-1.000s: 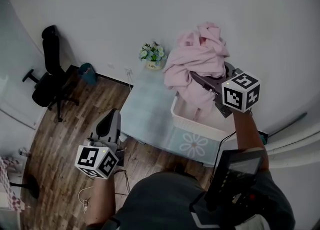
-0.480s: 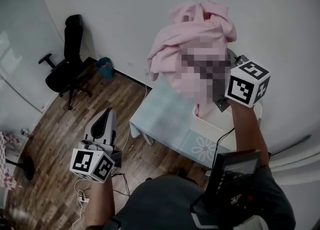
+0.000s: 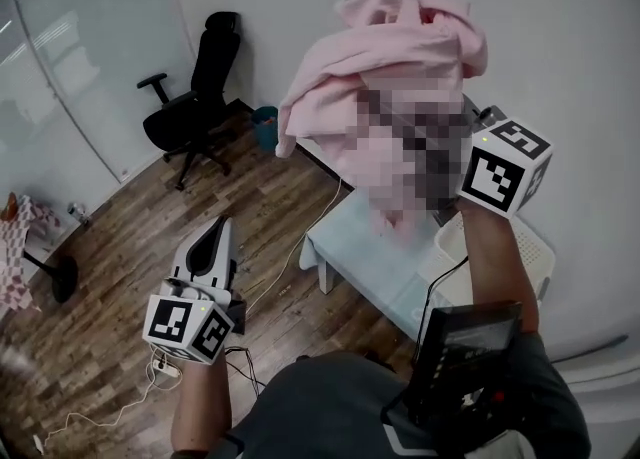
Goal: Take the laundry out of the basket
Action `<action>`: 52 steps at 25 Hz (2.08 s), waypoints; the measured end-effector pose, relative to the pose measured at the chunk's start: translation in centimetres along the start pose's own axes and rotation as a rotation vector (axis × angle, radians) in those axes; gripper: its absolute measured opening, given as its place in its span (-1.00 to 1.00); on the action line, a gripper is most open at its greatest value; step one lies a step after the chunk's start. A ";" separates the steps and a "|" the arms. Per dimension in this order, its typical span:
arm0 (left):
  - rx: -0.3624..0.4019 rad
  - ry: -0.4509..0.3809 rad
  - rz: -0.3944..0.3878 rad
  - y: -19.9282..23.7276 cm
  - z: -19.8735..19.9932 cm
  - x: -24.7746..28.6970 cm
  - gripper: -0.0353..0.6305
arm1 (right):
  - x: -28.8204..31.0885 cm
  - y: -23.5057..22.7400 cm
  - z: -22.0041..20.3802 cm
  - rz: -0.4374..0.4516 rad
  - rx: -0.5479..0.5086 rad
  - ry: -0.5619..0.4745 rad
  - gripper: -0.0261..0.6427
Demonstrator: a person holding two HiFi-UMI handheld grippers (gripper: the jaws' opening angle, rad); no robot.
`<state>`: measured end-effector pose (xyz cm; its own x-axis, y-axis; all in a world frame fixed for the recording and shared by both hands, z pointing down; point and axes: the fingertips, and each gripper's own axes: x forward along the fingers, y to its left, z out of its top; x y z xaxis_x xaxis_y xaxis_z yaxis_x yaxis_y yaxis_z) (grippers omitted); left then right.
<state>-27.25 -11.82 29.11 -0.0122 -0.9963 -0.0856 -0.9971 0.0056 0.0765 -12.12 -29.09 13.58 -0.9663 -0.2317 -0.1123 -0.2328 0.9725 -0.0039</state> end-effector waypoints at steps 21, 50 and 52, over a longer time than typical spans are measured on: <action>-0.024 -0.035 0.444 9.3 2.2 -9.4 -0.87 | 12.2 15.2 -9.3 0.347 0.091 0.066 0.02; -0.054 0.047 0.377 11.5 -1.6 -7.6 -0.87 | 11.8 16.4 -16.1 0.262 0.085 0.151 0.02; -0.057 0.036 0.373 11.2 -2.5 -8.3 -0.87 | 11.0 16.7 -16.8 0.257 0.082 0.146 0.02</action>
<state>-38.09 -3.75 33.18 -0.3700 -0.9290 -0.0068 -0.9187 0.3648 0.1511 -28.51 -15.75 28.94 -0.9993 0.0270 0.0244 0.0251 0.9969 -0.0744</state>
